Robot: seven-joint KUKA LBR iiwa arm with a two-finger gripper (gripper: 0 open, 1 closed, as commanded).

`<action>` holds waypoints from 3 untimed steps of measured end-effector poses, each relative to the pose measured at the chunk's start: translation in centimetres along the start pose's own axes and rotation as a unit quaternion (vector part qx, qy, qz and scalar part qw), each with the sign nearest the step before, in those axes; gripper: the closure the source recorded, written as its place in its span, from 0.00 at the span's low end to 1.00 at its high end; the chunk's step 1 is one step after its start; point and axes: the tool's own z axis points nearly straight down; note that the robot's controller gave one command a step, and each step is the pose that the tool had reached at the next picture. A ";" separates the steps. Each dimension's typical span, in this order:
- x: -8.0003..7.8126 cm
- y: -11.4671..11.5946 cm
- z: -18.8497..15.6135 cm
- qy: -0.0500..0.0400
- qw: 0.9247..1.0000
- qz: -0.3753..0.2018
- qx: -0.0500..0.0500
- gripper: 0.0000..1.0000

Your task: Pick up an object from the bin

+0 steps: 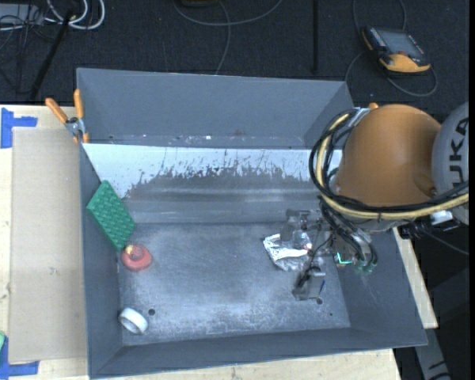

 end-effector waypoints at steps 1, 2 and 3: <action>-3.8 -2.6 10.1 -0.001 1.000 0.025 0.000 0.00; -8.7 -5.1 15.9 -0.005 0.999 0.043 0.000 0.00; -8.6 -5.0 15.5 -0.005 0.999 0.042 0.000 1.00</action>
Offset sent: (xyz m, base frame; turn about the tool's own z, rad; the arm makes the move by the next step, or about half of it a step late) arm 0.0383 -0.0250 -0.0963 0.0482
